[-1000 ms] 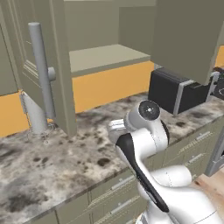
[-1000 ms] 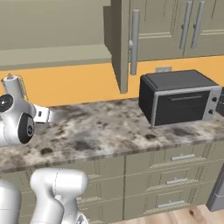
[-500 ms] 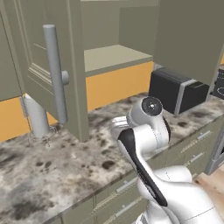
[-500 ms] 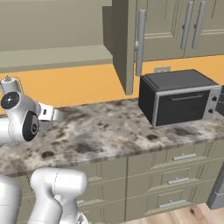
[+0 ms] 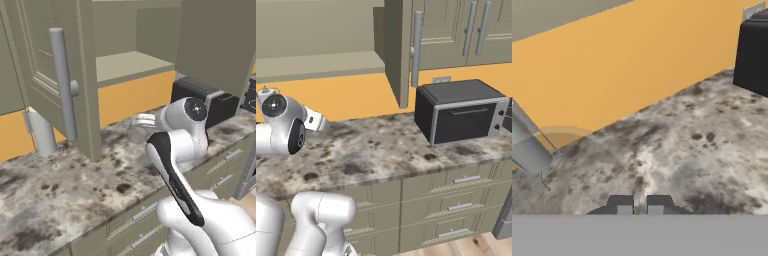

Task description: Move the glass cup from next to the sink to the open cabinet. Then, move the bowl with the onion to the fridge to clear the area for faucet cleaning.

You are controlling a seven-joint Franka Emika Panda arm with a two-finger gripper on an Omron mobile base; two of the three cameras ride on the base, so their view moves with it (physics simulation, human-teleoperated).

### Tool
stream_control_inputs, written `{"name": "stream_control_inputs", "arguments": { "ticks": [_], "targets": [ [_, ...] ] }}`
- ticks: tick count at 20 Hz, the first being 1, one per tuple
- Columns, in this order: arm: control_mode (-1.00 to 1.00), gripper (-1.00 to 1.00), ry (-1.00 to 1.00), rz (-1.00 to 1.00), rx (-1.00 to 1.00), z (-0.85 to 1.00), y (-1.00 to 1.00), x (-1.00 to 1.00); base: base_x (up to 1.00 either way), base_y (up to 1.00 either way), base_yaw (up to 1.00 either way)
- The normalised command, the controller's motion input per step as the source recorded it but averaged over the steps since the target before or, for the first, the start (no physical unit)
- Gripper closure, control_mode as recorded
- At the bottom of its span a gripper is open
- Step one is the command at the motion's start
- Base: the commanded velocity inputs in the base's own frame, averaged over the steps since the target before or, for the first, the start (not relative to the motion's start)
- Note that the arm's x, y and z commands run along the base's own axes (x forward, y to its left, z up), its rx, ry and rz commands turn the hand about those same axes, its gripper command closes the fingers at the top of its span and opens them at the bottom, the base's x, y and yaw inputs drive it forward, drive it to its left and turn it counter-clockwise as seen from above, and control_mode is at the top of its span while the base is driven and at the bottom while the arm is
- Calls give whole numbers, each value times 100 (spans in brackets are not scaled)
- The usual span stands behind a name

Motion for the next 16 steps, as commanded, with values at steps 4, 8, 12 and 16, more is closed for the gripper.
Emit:
{"name": "stream_control_inputs", "arguments": {
  "ticks": [4, 8, 12, 16],
  "targets": [
    [-100, 100, -7, -11, 15, 100, -1, -7, 0, 0, 0],
    [-100, 100, -14, -4, 35, 90, -14, -39, 0, 0, 0],
    [-100, 100, -28, -1, 19, 53, -12, -42, 0, 0, 0],
    [-100, 100, -36, -8, 5, 88, -4, -20, 0, 0, 0]
  ]
}}
